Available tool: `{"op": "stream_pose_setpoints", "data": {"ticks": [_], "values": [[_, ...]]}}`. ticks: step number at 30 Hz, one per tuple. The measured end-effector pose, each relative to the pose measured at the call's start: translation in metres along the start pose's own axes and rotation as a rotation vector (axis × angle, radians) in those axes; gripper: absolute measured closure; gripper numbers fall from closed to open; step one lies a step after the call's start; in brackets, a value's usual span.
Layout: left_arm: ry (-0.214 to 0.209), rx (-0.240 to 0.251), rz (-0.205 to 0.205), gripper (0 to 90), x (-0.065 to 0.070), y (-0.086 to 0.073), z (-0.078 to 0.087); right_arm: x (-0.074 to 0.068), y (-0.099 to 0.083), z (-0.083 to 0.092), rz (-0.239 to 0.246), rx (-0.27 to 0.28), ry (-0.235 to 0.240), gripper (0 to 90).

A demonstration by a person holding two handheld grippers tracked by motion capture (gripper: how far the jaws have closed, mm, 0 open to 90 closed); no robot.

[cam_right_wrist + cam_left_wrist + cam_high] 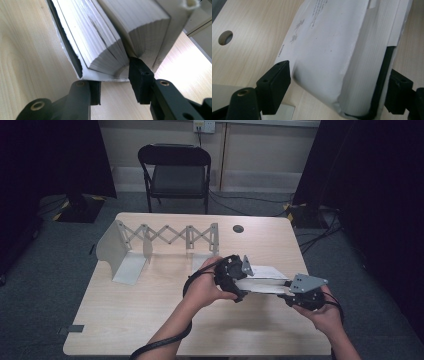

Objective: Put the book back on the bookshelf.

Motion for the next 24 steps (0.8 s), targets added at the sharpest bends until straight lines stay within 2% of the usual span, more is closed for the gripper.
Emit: {"op": "stream_pose_setpoints", "data": {"ticks": [4,8,13,15,18,20,22,23,24], "values": [[0.011,-0.001,-0.004,18.9,-0.001,0.001,-0.006,0.002,0.0,0.0,-0.002,-0.002,0.005,64.2],[0.034,-0.006,-0.035,21.6,-0.001,0.002,-0.007,0.003,0.0,0.0,-0.01,0.001,0.01,64.2],[0.11,-0.046,-0.124,30.7,0.004,0.004,-0.005,0.004,0.002,0.001,-0.008,-0.006,0.014,64.3],[0.125,-0.049,-0.13,34.0,0.007,0.007,0.0,0.004,0.004,0.002,-0.017,-0.007,0.021,64.3],[0.121,-0.04,-0.167,41.6,0.01,0.013,0.013,0.004,0.005,0.009,-0.052,0.019,0.062,64.5],[0.095,-0.035,-0.135,43.7,0.01,0.015,0.018,0.003,0.008,0.014,-0.066,0.026,0.083,64.5],[0.086,-0.046,-0.13,45.0,0.01,0.016,0.022,0.002,0.01,0.018,-0.076,0.044,0.081,64.1],[0.088,-0.055,-0.147,45.0,0.011,0.016,0.022,0.001,0.009,0.018,-0.076,0.047,0.084,63.3],[0.095,-0.063,-0.162,45.4,0.013,0.017,0.022,0.0,0.008,0.019,-0.097,0.055,0.102,60.6]]}}
Point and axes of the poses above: each handheld gripper's, and its own axes: z roughly backward along the jaws, y roughly out of its top, x roughly to its right, the point moved 3 cm from there along -z, roughly forward along the jaws, and after that the axes turned 7 degrees about y, right-handed, at the moved point
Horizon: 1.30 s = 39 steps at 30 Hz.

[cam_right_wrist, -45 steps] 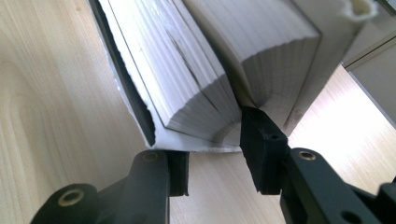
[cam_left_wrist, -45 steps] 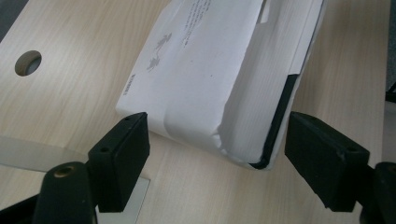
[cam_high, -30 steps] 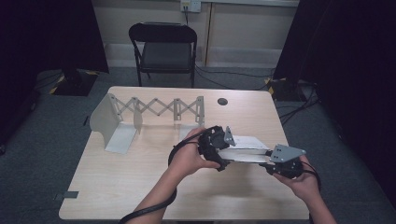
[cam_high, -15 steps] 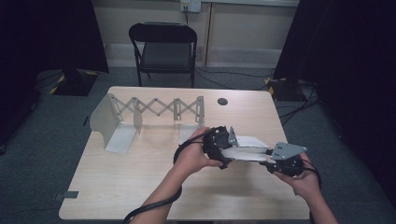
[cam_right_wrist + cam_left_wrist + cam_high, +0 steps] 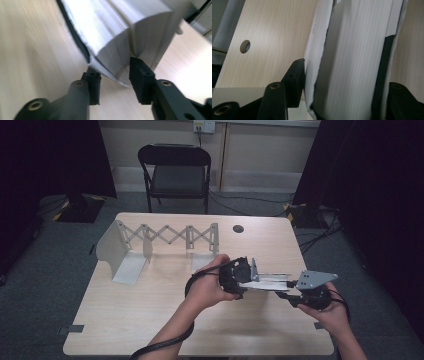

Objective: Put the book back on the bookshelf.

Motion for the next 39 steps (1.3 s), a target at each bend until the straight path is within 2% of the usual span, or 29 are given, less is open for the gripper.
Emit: {"op": "stream_pose_setpoints", "data": {"ticks": [1,2,3,4,5,7,9,13,14,15,17,18,22,27,33,39], "values": [[-0.002,-0.003,0.007,45.6,0.0,0.001,0.0,0.001,-0.002,0.001,-0.035,0.027,0.026,55.7],[0.0,-0.007,0.005,45.7,-0.001,0.001,0.0,0.001,-0.005,0.001,-0.049,0.038,0.036,52.6],[-0.008,-0.017,0.011,46.0,-0.001,0.002,0.001,0.002,-0.008,0.001,-0.053,0.037,0.016,45.5],[-0.014,-0.023,0.023,46.0,-0.003,0.003,0.002,0.003,-0.011,0.002,-0.059,0.034,0.0,42.8],[-0.015,-0.027,0.026,46.5,-0.004,0.004,0.003,0.004,-0.015,0.002,-0.073,0.038,0.006,41.4],[-0.035,-0.045,0.073,47.3,-0.009,0.006,0.006,0.005,-0.021,0.003,-0.083,0.039,-0.017,38.7],[-0.045,-0.057,0.089,48.4,-0.01,0.007,0.007,0.007,-0.028,0.001,-0.105,0.042,-0.023,36.3],[-0.057,-0.08,0.082,48.8,-0.012,0.007,0.011,0.007,-0.037,-0.004,-0.131,0.052,-0.025,34.2],[-0.063,-0.084,0.103,48.9,-0.01,0.007,0.012,0.006,-0.039,-0.005,-0.137,0.054,-0.021,33.7],[-0.063,-0.091,0.11,49.0,-0.01,0.007,0.013,0.006,-0.041,-0.007,-0.142,0.05,-0.009,32.1],[-0.078,-0.099,0.119,49.2,-0.011,0.007,0.016,0.004,-0.044,-0.011,-0.145,0.04,-0.02,28.8],[-0.085,-0.11,0.145,49.4,-0.01,0.006,0.018,0.004,-0.045,-0.013,-0.149,0.042,-0.017,28.4],[-0.1,-0.123,0.146,50.1,-0.011,0.004,0.022,0.003,-0.053,-0.019,-0.178,0.043,-0.017,24.5],[-0.115,-0.127,0.171,50.2,-0.012,0.001,0.025,0.0,-0.059,-0.025,-0.186,0.04,-0.015,21.5],[-0.139,-0.139,0.207,50.8,-0.015,-0.001,0.028,0.0,-0.068,-0.031,-0.225,0.04,-0.011,18.4],[-0.148,-0.145,0.217,50.9,-0.016,-0.003,0.029,-0.002,-0.079,-0.037,-0.244,0.025,-0.013,16.5]]}}
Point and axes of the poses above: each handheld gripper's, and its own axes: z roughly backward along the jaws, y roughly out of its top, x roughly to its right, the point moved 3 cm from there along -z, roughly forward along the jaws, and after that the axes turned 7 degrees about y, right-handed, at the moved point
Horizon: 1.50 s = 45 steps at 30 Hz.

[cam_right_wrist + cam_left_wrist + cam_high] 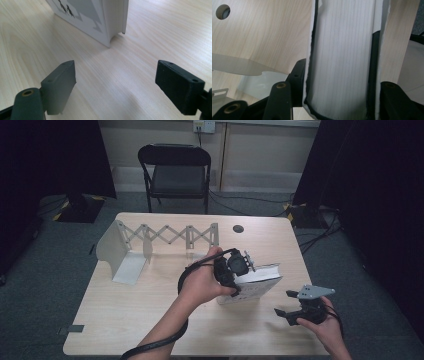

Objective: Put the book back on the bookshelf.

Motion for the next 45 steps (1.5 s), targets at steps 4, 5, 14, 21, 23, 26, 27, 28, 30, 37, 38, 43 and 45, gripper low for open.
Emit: {"op": "stream_pose_setpoints", "data": {"ticks": [4,5,14,21,23,26,27,28,30,37,38,43,45], "values": [[-0.01,-0.004,0.03,51.0,-0.005,-0.002,0.0,0.0,-0.007,-0.004,-0.014,-0.016,0.003,15.0],[-0.013,-0.006,0.028,50.9,-0.006,-0.002,0.0,0.0,-0.009,-0.005,-0.015,-0.017,0.002,14.8],[-0.038,-0.004,0.057,50.6,-0.013,-0.001,-0.002,0.001,-0.02,-0.01,-0.046,-0.023,0.003,14.0],[-0.044,-0.017,0.071,50.2,-0.016,0.001,-0.003,0.004,-0.027,-0.013,-0.056,-0.035,-0.011,13.8],[-0.047,-0.022,0.076,50.0,-0.017,0.001,-0.003,0.004,-0.029,-0.014,-0.053,-0.04,-0.015,13.8],[-0.048,-0.02,0.08,49.8,-0.02,0.001,-0.003,0.004,-0.03,-0.015,-0.046,-0.047,-0.024,13.8],[-0.046,-0.017,0.087,49.5,-0.02,0.0,-0.003,0.004,-0.031,-0.016,-0.044,-0.047,-0.026,13.8],[-0.045,-0.016,0.084,49.4,-0.02,0.0,-0.004,0.004,-0.032,-0.016,-0.043,-0.049,-0.026,13.8],[-0.049,-0.02,0.083,49.3,-0.022,0.0,-0.004,0.004,-0.033,-0.018,-0.041,-0.058,-0.028,13.5],[-0.035,-0.024,0.102,47.8,-0.027,0.0,-0.006,0.005,-0.036,-0.019,-0.062,-0.039,-0.02,13.3],[-0.037,-0.022,0.109,47.7,-0.027,0.0,-0.007,0.005,-0.036,-0.019,-0.061,-0.041,-0.022,13.3],[-0.04,-0.033,0.099,47.4,-0.03,0.001,-0.008,0.005,-0.036,-0.019,-0.062,-0.04,-0.02,13.2],[-0.032,-0.013,0.103,46.4,-0.03,0.002,-0.01,0.005,-0.036,-0.019,-0.066,-0.041,-0.019,13.1]]}}
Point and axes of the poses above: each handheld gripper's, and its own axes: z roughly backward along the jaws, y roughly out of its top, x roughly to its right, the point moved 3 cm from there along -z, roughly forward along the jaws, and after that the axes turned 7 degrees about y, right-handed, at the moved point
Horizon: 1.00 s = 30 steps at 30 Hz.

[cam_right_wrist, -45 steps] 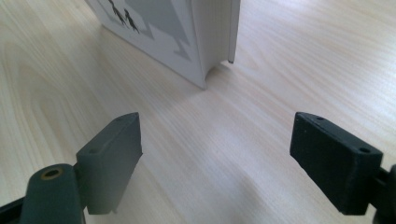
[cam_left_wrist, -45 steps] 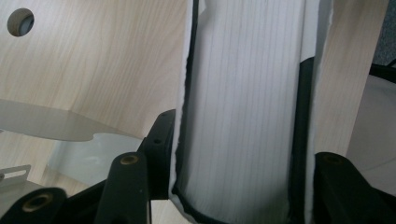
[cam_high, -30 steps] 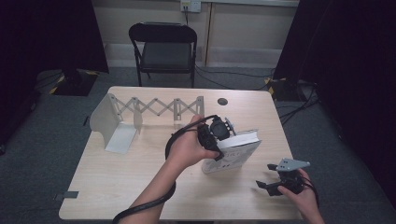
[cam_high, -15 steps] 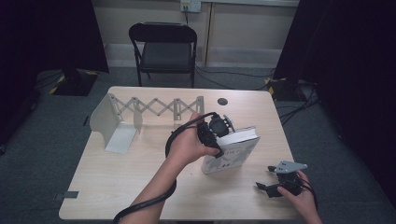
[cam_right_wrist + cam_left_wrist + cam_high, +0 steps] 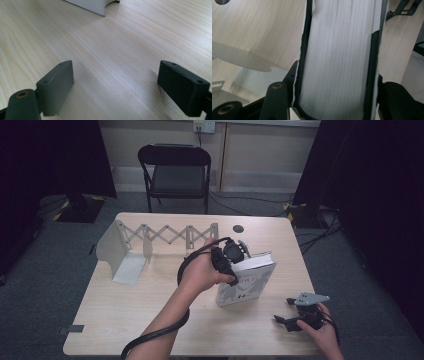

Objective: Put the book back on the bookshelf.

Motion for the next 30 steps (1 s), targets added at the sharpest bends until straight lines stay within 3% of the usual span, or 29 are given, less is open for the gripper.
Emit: {"op": "stream_pose_setpoints", "data": {"ticks": [4,9,13,17,20,22,27,30], "values": [[-0.005,0.001,-0.006,42.5,0.0,0.003,-0.003,0.0,0.0,0.0,0.001,0.0,0.0,13.1],[-0.007,-0.002,-0.012,44.1,0.0,0.007,-0.006,0.0,0.0,0.0,0.001,0.0,0.001,13.0],[-0.018,-0.002,0.005,43.2,0.0,0.008,-0.01,0.001,0.0,0.0,0.003,0.001,0.005,13.0],[-0.016,-0.012,-0.019,42.0,0.001,0.01,-0.015,0.001,0.0,0.0,0.004,0.001,0.005,13.0],[-0.034,-0.025,-0.01,42.1,0.004,0.011,-0.018,0.001,0.0,0.0,0.003,0.001,0.005,13.0],[-0.032,-0.047,-0.007,41.4,0.006,0.01,-0.02,0.001,0.0,0.0,0.004,0.001,0.005,13.0],[-0.022,-0.034,0.023,37.8,0.004,0.009,-0.022,0.001,0.0,0.0,0.005,0.001,0.006,13.1],[-0.014,-0.046,0.017,35.0,0.005,0.009,-0.023,0.001,0.0,0.0,0.007,0.001,0.006,13.1]]}}
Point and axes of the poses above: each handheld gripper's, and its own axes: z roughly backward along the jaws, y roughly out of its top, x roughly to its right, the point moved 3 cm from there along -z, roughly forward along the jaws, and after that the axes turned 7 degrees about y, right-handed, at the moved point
